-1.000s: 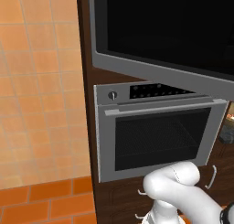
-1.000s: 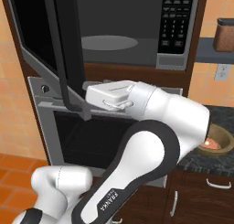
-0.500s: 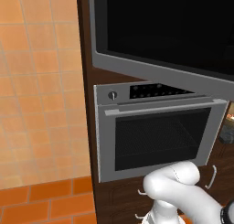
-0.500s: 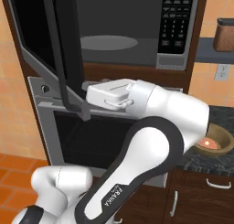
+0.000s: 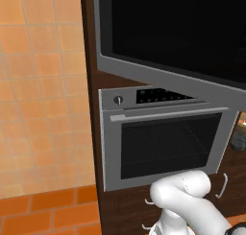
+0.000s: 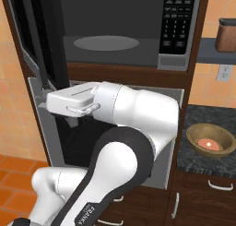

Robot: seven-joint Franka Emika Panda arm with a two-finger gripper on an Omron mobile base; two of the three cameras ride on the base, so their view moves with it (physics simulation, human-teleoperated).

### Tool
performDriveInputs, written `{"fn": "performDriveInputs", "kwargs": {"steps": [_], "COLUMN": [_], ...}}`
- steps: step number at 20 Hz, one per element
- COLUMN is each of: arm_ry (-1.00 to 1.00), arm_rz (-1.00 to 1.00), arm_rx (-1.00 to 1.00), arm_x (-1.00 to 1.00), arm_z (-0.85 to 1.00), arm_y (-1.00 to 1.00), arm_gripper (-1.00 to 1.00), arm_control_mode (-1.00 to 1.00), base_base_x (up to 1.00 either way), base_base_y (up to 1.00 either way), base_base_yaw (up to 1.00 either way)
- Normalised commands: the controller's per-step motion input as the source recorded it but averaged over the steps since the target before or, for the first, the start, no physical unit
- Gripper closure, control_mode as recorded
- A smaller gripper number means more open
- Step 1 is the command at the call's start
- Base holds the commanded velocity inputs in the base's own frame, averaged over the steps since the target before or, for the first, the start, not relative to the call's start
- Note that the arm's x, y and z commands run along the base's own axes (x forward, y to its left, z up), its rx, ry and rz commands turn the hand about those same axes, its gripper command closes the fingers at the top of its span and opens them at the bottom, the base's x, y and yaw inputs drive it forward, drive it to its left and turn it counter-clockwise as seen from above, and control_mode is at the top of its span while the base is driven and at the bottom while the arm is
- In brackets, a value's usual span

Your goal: Open the microwave, place the bowl with waffle inside the microwave, then close the microwave door and turn it on.

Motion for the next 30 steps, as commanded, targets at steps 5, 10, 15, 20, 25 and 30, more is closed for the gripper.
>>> {"fn": "performDriveInputs", "kwargs": {"steps": [5,10,15,20,25,30], "arm_ry": [0.0,0.0,-0.05,-0.09,-0.02,0.0], "arm_rz": [0.04,0.02,0.0,0.0,0.09,0.13], "arm_rx": [0.0,0.0,0.0,0.0,0.04,0.1], "arm_x": [-0.68,-0.78,-0.56,-0.25,0.0,0.0], "arm_z": [0.14,0.13,0.21,0.27,0.23,0.34], "arm_y": [0.73,0.73,0.77,0.54,-0.43,-0.71], "arm_gripper": [-1.0,-1.0,-1.0,-1.0,-1.0,-1.0], "arm_control_mode": [-1.0,-1.0,-1.0,-1.0,-1.0,-1.0], "base_base_x": [0.0,0.0,0.0,0.0,0.0,0.0], "base_base_y": [0.0,0.0,0.0,0.0,0.0,0.0], "base_base_yaw": [0.0,0.0,0.0,0.0,0.0,0.0]}}
